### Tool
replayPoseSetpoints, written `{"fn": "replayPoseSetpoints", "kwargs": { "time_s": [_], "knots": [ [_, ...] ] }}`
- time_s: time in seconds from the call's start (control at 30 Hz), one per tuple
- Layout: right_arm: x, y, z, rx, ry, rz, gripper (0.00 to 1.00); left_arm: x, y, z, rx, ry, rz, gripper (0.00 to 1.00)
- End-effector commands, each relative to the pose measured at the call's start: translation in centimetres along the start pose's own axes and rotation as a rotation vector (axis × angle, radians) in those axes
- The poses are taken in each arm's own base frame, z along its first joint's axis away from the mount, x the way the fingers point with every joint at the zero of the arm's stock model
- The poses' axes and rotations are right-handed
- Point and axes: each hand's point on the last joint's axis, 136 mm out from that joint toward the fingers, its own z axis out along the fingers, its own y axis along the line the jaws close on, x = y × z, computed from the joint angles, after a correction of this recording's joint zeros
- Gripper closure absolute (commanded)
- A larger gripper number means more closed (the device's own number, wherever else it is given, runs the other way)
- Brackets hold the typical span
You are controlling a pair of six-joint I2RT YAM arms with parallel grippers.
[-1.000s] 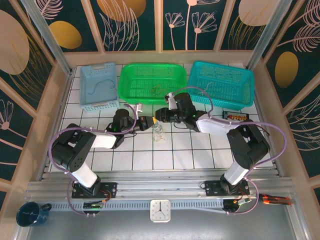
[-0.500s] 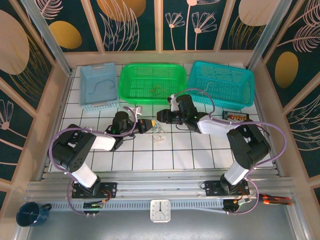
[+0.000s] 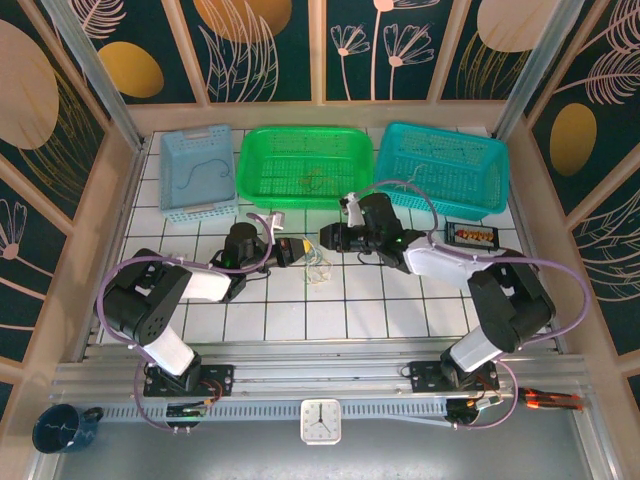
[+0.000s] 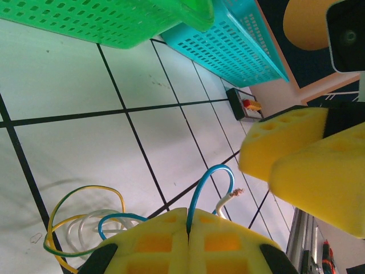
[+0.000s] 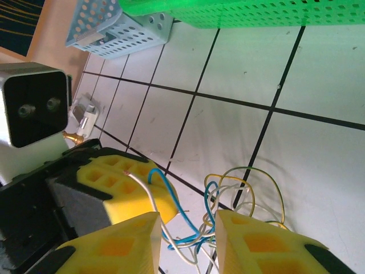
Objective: Untangle the cables
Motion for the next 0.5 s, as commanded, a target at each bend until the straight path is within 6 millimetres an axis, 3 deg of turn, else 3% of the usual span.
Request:
{"fn": "replayPoseSetpoints", "kwargs": {
  "time_s": [0.0, 0.47],
  "knots": [
    [0.9, -0.2, -0.6, 0.006, 0.019, -0.01, 0.69, -0.5, -0.8, 0.0, 0.021, -0.013, 0.038, 1.0],
    [3.6, -0.2, 1.9, 0.002, 0.093, -0.019, 0.68, -0.6, -0.8, 0.2, 0.019, -0.007, 0.04, 1.0]
  ]
}}
